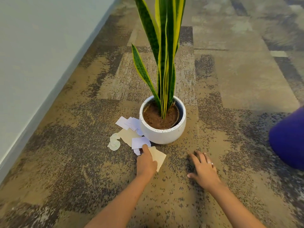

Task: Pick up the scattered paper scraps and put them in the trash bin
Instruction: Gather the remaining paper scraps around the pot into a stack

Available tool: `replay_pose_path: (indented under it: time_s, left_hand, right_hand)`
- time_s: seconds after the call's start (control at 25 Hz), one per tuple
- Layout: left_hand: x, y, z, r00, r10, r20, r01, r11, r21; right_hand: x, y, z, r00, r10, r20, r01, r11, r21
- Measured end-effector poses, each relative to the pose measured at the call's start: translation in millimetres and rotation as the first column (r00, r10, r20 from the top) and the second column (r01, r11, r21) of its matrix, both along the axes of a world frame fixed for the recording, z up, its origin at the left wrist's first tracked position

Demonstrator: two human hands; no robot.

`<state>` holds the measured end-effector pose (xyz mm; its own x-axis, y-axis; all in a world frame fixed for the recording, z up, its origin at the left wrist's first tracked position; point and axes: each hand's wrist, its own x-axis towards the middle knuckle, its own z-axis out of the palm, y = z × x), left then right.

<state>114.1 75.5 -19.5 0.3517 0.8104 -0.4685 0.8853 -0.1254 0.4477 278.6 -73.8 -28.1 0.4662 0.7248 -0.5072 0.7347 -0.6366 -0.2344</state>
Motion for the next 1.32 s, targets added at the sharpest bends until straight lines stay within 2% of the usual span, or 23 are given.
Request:
replay_pose_path:
  time_s: [0.08, 0.12, 0.16, 0.2, 0.24, 0.28, 0.32, 0.4, 0.44, 0.56, 0.64, 0.68, 0.76, 0.8, 0.84, 0.88, 0.96, 1.12, 1.24, 1.32]
  left_hand:
    - [-3, -5, 4, 0.998, 0.058, -0.011, -0.058, 0.998, -0.025]
    - [-6, -8, 6, 0.995, 0.095, 0.0, -0.095, 0.995, -0.041]
    - [-7, -12, 7, 0.99, 0.133, 0.042, -0.13, 0.989, -0.07]
    - [-9, -15, 8, 0.98, 0.168, 0.108, -0.156, 0.981, -0.112]
    - [-10, -19, 9, 0.964, 0.196, 0.179, -0.167, 0.972, -0.163]
    - [-12, -23, 10, 0.945, 0.219, 0.242, -0.167, 0.961, -0.219]
    - [-13, -26, 12, 0.925, 0.24, 0.295, -0.159, 0.949, -0.273]
    - [-14, -32, 15, 0.895, 0.254, 0.367, -0.11, 0.923, -0.369]
    - [-15, -32, 16, 0.89, 0.234, 0.391, -0.056, 0.909, -0.414]
    - [-24, -8, 22, 0.914, 0.136, 0.383, 0.093, 0.848, -0.522]
    - [-34, 27, 28, 0.937, 0.15, 0.314, 0.006, 0.895, -0.446]
    - [-39, 47, 30, 0.945, 0.194, 0.264, -0.098, 0.937, -0.336]
    - [-48, 85, 29, 0.964, 0.241, 0.116, -0.244, 0.97, 0.009]
    - [-51, 100, 27, 0.971, 0.24, 0.013, -0.239, 0.959, 0.151]
    - [-53, 113, 24, 0.966, 0.242, -0.086, -0.22, 0.952, 0.211]
    - [-54, 123, 22, 0.954, 0.245, -0.17, -0.211, 0.958, 0.196]
    - [-56, 138, 16, 0.934, 0.257, -0.247, -0.245, 0.966, 0.078]
    - [-50, 143, 3, 0.932, 0.335, -0.139, -0.348, 0.933, -0.09]
    - [-40, 136, 0, 0.913, 0.403, -0.071, -0.409, 0.905, -0.115]
    - [-36, 131, -1, 0.92, 0.386, -0.068, -0.392, 0.91, -0.138]
  right_hand:
    - [-5, 3, 2, 0.999, -0.015, 0.03, 0.014, 0.999, 0.046]
    - [-9, 6, 2, 0.998, -0.028, 0.061, 0.02, 0.991, 0.129]
    - [-14, 9, 3, 0.996, -0.077, 0.041, 0.065, 0.967, 0.245]
    - [-19, 13, 6, 0.982, -0.164, -0.095, 0.187, 0.922, 0.339]
    - [-25, 19, 12, 0.914, -0.248, -0.322, 0.358, 0.866, 0.349]
    - [-30, 25, 17, 0.783, -0.287, -0.552, 0.492, 0.829, 0.266]
    - [-35, 30, 21, 0.633, -0.285, -0.72, 0.551, 0.819, 0.16]
    - [-40, 37, 21, 0.435, -0.262, -0.861, 0.572, 0.819, 0.04]
    - [-41, 39, 20, 0.388, -0.257, -0.885, 0.597, 0.802, 0.029]
    - [-39, 46, 17, 0.362, -0.3, -0.883, 0.67, 0.742, 0.023]
    - [-33, 49, 15, 0.371, -0.325, -0.87, 0.678, 0.735, 0.014]
    - [-30, 50, 14, 0.382, -0.334, -0.862, 0.671, 0.741, 0.01]
    - [-25, 50, 11, 0.416, -0.344, -0.842, 0.649, 0.761, 0.01]
    - [-23, 48, 8, 0.427, -0.347, -0.835, 0.645, 0.764, 0.012]
    - [-22, 47, 5, 0.433, -0.349, -0.831, 0.645, 0.764, 0.015]
    - [-20, 44, 2, 0.434, -0.352, -0.829, 0.648, 0.762, 0.016]
    - [-18, 40, -4, 0.425, -0.349, -0.835, 0.651, 0.759, 0.015]
    - [-16, 35, -10, 0.335, -0.341, -0.878, 0.7, 0.714, -0.01]
    - [-16, 33, -12, 0.304, -0.333, -0.893, 0.724, 0.69, -0.011]
    - [-16, 33, -14, 0.306, -0.324, -0.895, 0.724, 0.69, -0.003]
